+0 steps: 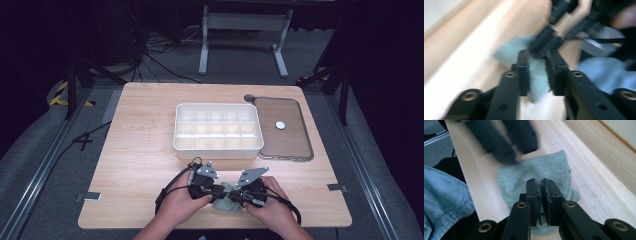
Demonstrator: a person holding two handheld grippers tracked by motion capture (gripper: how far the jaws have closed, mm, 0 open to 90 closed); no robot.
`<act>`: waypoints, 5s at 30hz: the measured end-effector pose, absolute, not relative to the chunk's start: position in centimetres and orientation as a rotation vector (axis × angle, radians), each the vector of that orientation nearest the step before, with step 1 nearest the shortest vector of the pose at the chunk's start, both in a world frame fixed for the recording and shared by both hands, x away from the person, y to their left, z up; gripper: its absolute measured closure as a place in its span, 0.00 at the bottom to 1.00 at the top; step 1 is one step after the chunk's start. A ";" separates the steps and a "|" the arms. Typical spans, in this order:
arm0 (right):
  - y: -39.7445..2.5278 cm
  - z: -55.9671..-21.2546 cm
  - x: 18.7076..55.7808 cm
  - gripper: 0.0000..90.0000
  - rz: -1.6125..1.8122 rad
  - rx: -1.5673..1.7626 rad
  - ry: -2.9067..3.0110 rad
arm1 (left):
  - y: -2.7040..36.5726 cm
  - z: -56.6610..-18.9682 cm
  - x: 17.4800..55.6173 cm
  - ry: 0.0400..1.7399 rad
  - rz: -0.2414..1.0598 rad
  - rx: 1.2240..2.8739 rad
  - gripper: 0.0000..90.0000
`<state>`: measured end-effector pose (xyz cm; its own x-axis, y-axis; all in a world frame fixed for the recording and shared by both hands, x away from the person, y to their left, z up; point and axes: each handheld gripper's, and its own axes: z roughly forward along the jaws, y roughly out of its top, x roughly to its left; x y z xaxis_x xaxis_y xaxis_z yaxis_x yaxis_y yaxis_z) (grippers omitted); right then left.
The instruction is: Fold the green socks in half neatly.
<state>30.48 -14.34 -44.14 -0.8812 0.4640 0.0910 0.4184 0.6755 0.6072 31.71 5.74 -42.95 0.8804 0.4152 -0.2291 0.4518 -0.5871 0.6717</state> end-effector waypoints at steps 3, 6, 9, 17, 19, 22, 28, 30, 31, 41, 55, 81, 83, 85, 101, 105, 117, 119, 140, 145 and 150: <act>-14.5 -44.5 30.4 0.92 0.976 0.722 2.823 | 4.6 -44.1 32.0 0.584 0.028 2.338 0.94; -14.6 -44.8 30.3 0.92 0.968 0.731 2.818 | 4.1 -45.1 32.2 0.559 0.045 2.455 0.95; -15.0 -45.1 30.2 0.91 0.971 0.736 2.807 | 3.9 -45.5 32.2 0.604 0.005 2.451 0.96; -15.5 -45.4 30.6 0.93 0.939 0.727 2.772 | 3.6 -45.3 31.6 0.621 -0.056 2.454 0.95; -15.6 -45.4 30.7 0.93 0.950 0.739 2.771 | 3.6 -45.2 31.4 0.633 -0.048 2.457 0.95; -15.5 -45.2 30.6 0.90 0.945 0.719 2.771 | 3.7 -45.1 31.4 0.631 -0.045 2.456 0.93; -16.1 -43.3 30.2 0.92 1.015 0.731 2.744 | 3.5 -45.3 31.2 0.636 -0.021 2.459 0.93; -16.6 -42.5 30.0 0.92 1.020 0.738 2.732 | 3.5 -45.3 31.3 0.639 -0.018 2.456 0.94; -16.8 -42.2 29.9 0.92 1.018 0.742 2.725 | 3.4 -45.3 31.2 0.647 -0.015 2.448 0.94; -15.8 -44.9 30.1 0.94 0.832 0.720 2.830 | 4.1 -44.5 31.5 0.643 0.012 2.382 0.88; -15.8 -45.0 30.8 0.95 0.853 0.734 2.835 | 6.2 -45.0 32.0 0.649 -0.029 2.471 0.83; -15.2 -45.5 30.8 0.95 0.953 0.738 2.832 | 3.8 -44.4 31.1 0.356 0.023 2.434 0.86; -15.3 -45.5 30.8 0.95 0.962 0.750 2.831 | 3.8 -44.4 31.0 0.369 0.030 2.433 0.85; -15.3 -45.5 30.8 0.95 0.963 0.747 2.830 | 3.9 -44.4 31.0 0.373 0.031 2.438 0.84; -15.1 -45.5 30.6 0.88 1.016 0.754 2.793 | 4.7 -44.2 31.2 0.426 0.052 2.470 0.82; -15.6 -44.9 30.6 0.85 1.044 0.765 2.786 | 4.9 -44.1 31.3 0.449 0.058 2.472 0.81; -19.1 -44.8 31.5 0.97 0.972 0.867 2.793 | 4.9 -44.1 31.5 0.455 0.048 2.476 0.81; -18.2 -45.0 31.3 0.97 0.965 0.827 2.816 | 4.8 -44.1 31.4 0.446 0.054 2.463 0.81; -16.0 -46.0 30.5 0.86 0.976 0.799 2.863 | 2.9 -44.4 30.4 0.295 0.083 2.452 0.76; -16.4 -45.8 30.6 0.77 0.932 0.821 2.858 | 2.6 -44.7 30.3 0.368 0.087 2.471 0.77; -18.1 -44.0 30.8 0.73 1.016 0.919 2.750 | 2.0 -44.5 30.0 0.361 0.131 2.498 0.77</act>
